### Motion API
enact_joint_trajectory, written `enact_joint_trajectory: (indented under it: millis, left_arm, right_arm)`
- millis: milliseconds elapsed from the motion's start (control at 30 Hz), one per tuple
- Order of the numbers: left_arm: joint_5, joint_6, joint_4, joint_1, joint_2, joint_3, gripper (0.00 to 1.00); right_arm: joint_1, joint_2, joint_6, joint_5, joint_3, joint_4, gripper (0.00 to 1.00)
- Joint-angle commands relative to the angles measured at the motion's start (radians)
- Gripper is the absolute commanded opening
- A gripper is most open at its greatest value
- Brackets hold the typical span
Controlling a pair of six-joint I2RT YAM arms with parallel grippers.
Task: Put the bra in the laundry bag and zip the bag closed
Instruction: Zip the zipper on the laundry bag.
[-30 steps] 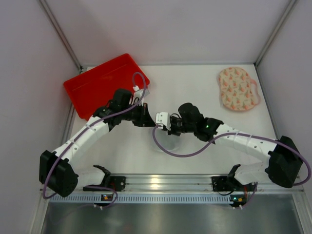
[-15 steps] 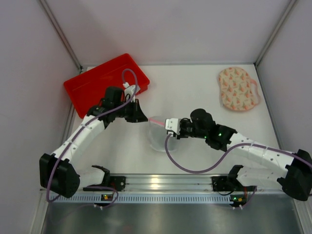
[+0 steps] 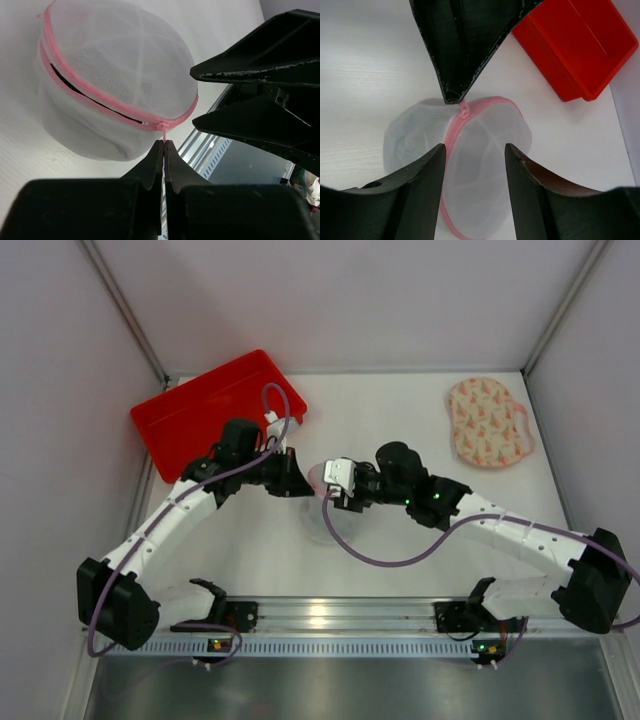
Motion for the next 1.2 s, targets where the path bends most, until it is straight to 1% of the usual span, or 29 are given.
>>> enact_joint_trajectory:
  millis: [0, 133, 233, 333, 367, 433, 467, 500, 600, 700, 800, 833, 967, 1033, 1067, 1100, 1133, 1167]
  left_arm:
    - [-0.014, -0.051, 0.050, -0.024, -0.043, -0.001, 0.00]
    - [-0.019, -0.064, 0.071, -0.024, -0.046, -0.007, 0.00]
    - [-0.004, -0.071, 0.074, -0.025, -0.046, -0.004, 0.00]
    - [0.009, -0.071, 0.074, -0.025, -0.046, -0.006, 0.00]
    - [0.010, -0.071, 0.074, -0.025, -0.049, -0.007, 0.00]
    - [0.004, -0.074, 0.074, -0.024, -0.052, -0.009, 0.00]
    - [-0.002, -0.080, 0.074, -0.022, -0.054, -0.012, 0.00]
    - [-0.001, -0.087, 0.074, -0.019, -0.057, -0.013, 0.00]
    - [-0.019, -0.074, 0.071, -0.004, -0.064, -0.015, 0.00]
    - [-0.085, -0.054, 0.064, 0.017, -0.067, -0.035, 0.00]
    - [-0.097, -0.049, 0.056, 0.068, -0.058, -0.050, 0.00]
    - [-0.097, -0.049, 0.053, 0.095, -0.055, -0.056, 0.00]
    - [-0.071, -0.035, 0.053, 0.131, -0.040, -0.047, 0.00]
    - [-0.016, -0.031, 0.059, 0.134, -0.034, -0.026, 0.00]
    - [0.046, -0.035, 0.074, 0.133, -0.032, -0.021, 0.00]
    - [0.064, -0.043, 0.082, 0.133, -0.034, -0.010, 0.00]
    - [0.082, -0.049, 0.088, 0.131, -0.037, -0.006, 0.00]
    - [0.107, -0.057, 0.097, 0.131, -0.037, -0.001, 0.00]
  right_arm:
    - [0.013, 0.019, 0.068, -0.065, 0.065, 0.014, 0.51]
    - [0.036, 0.036, 0.073, -0.086, 0.066, 0.000, 0.49]
    - [0.050, 0.059, 0.059, -0.067, 0.062, 0.000, 0.42]
    - [0.053, 0.084, 0.033, -0.015, 0.051, 0.020, 0.31]
    - [0.054, 0.088, 0.028, -0.007, 0.049, 0.030, 0.22]
    - [0.053, 0.091, 0.011, 0.016, 0.051, 0.029, 0.13]
    - [0.053, 0.091, 0.008, 0.021, 0.051, 0.026, 0.04]
    - [0.053, 0.087, 0.002, 0.027, 0.049, 0.023, 0.00]
    - [0.051, 0.055, -0.009, 0.045, 0.039, 0.009, 0.00]
    - [0.044, -0.009, -0.029, 0.059, 0.006, -0.002, 0.00]
    - [0.035, -0.051, -0.068, 0.064, -0.044, -0.012, 0.00]
    - [0.030, -0.079, -0.082, 0.067, -0.058, -0.019, 0.00]
    - [0.013, -0.137, -0.147, 0.065, -0.136, -0.017, 0.00]
    - [-0.008, -0.146, -0.156, 0.067, -0.147, -0.012, 0.00]
    - [-0.013, -0.143, -0.161, 0.067, -0.143, -0.014, 0.07]
    - [-0.019, -0.131, -0.162, 0.065, -0.138, -0.014, 0.15]
    - [-0.031, -0.122, -0.161, 0.062, -0.114, -0.016, 0.25]
    - [-0.033, -0.117, -0.152, 0.058, -0.098, -0.020, 0.47]
